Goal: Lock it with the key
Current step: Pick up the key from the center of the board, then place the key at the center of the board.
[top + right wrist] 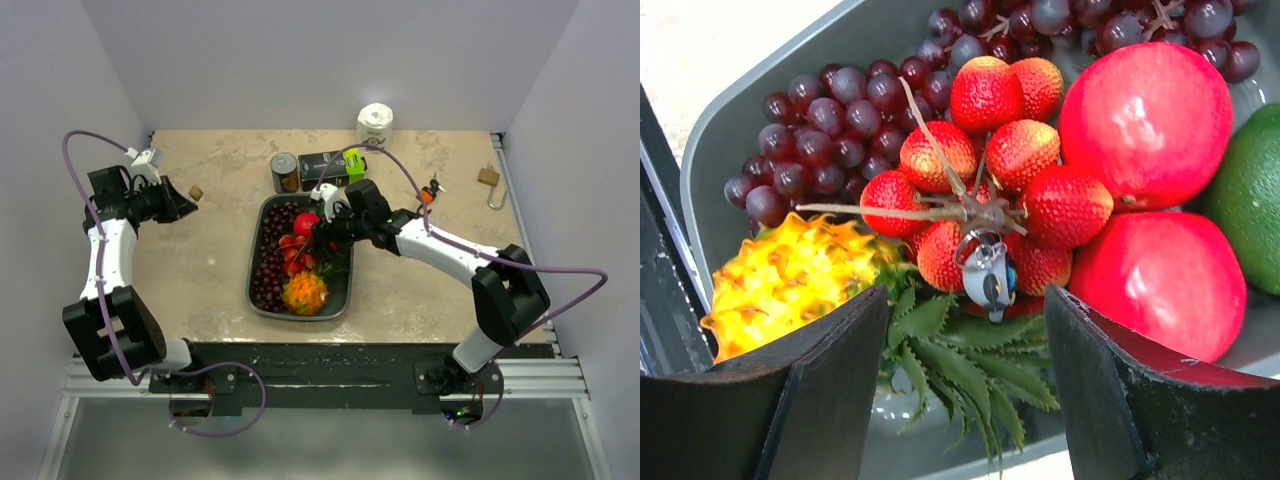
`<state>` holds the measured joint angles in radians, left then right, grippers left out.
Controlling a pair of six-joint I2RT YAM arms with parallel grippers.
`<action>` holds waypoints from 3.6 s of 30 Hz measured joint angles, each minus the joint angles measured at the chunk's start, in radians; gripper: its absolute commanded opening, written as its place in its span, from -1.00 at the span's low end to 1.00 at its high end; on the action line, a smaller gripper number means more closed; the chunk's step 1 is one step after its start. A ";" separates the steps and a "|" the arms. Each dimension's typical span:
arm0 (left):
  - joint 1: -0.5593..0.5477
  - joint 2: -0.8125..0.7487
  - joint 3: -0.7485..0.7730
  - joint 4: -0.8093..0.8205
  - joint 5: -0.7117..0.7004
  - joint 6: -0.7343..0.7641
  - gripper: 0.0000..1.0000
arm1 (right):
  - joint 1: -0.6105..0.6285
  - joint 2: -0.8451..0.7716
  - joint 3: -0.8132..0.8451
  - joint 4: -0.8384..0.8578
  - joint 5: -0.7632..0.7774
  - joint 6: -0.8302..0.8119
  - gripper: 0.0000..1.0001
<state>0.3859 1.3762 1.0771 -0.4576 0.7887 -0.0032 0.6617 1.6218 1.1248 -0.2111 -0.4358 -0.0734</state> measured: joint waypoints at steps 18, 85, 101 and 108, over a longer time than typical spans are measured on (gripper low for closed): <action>0.000 0.001 0.000 0.000 0.000 0.000 -1.00 | 0.008 0.057 0.004 0.013 0.053 0.014 0.13; 0.039 0.015 -0.002 0.077 0.034 -0.100 -1.00 | 0.111 0.697 0.807 0.363 0.036 0.297 -1.00; 0.047 0.013 -0.032 0.091 0.033 -0.109 -1.00 | 0.130 0.918 0.908 0.469 0.127 0.228 -0.25; 0.048 0.013 -0.040 0.075 0.024 -0.074 -1.00 | 0.130 0.917 0.921 0.496 0.091 0.202 0.49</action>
<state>0.4343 1.3891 1.0374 -0.3824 0.8124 -0.0772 0.7918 2.5385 2.0457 0.2852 -0.3447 0.1284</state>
